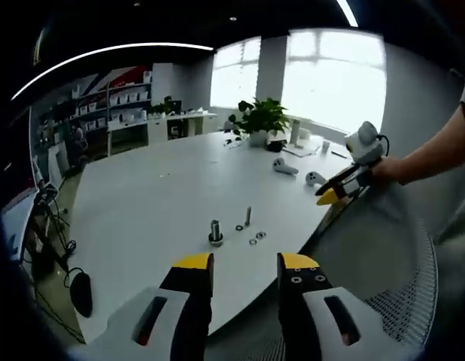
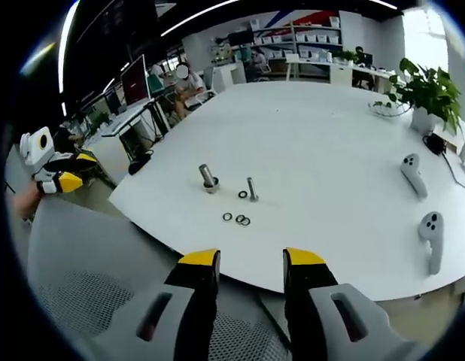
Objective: Place the washer onto the threaded stud by aligning its center hole with the stud, sliding it down to the base, and recovering from edge contact or off-axis alignment until the washer reaches the visible bottom stop.
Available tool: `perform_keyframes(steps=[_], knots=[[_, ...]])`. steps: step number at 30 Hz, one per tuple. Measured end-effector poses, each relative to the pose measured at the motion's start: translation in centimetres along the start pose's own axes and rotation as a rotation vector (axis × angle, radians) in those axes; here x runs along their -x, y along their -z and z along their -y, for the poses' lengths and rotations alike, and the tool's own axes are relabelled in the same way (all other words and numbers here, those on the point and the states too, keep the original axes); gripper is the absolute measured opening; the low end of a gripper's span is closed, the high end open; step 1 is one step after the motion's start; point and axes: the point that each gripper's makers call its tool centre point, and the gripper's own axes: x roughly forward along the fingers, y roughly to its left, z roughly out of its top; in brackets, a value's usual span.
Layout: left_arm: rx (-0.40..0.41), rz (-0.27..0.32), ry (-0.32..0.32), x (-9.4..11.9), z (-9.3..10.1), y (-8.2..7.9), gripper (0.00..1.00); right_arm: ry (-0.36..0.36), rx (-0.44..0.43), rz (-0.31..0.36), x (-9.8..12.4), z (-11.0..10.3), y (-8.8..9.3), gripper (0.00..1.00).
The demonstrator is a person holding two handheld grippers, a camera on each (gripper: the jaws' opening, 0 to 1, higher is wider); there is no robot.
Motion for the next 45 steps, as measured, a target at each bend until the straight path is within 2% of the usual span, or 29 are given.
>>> perform_keyframes(steps=[5, 9, 16, 23, 27, 30, 35, 38, 45], knots=[[-0.054, -0.037, -0.005, -1.0, 0.0, 0.6, 0.3, -0.01, -0.001, -0.004, -0.1, -0.1, 0.1, 0.35], [-0.043, -0.042, 0.005, -1.5, -0.1, 0.8, 0.3, -0.02, 0.008, -0.01, -0.1, -0.3, 0.2, 0.35], [-0.018, -0.035, -0.021, -1.5, -0.7, 1.2, 0.3, -0.024, 0.011, -0.002, -0.1, -0.5, 0.1, 0.35], [-0.014, -0.057, 0.009, -1.6, -0.1, 1.7, 0.29, -0.025, 0.014, 0.0, -0.1, -0.6, 0.0, 0.35], [-0.025, -0.004, 0.007, -1.2, -0.2, 0.8, 0.3, -0.033, 0.014, -0.003, -0.2, -0.7, 0.0, 0.36], [-0.033, -0.043, 0.029, -1.6, 0.3, 1.5, 0.31, -0.02, -0.022, 0.042, 0.2, -0.4, -0.6, 0.37], [-0.033, -0.046, 0.044, -1.6, 0.5, 1.6, 0.31, -0.02, -0.015, 0.028, 0.0, -0.5, -0.4, 0.4], [-0.039, -0.069, 0.062, -1.7, 0.8, 2.0, 0.31, -0.016, -0.008, 0.015, -0.1, -0.5, -0.2, 0.4], [-0.043, -0.049, 0.081, -1.6, 1.2, 1.7, 0.3, 0.008, -0.015, 0.032, 0.0, 0.1, -0.4, 0.44]])
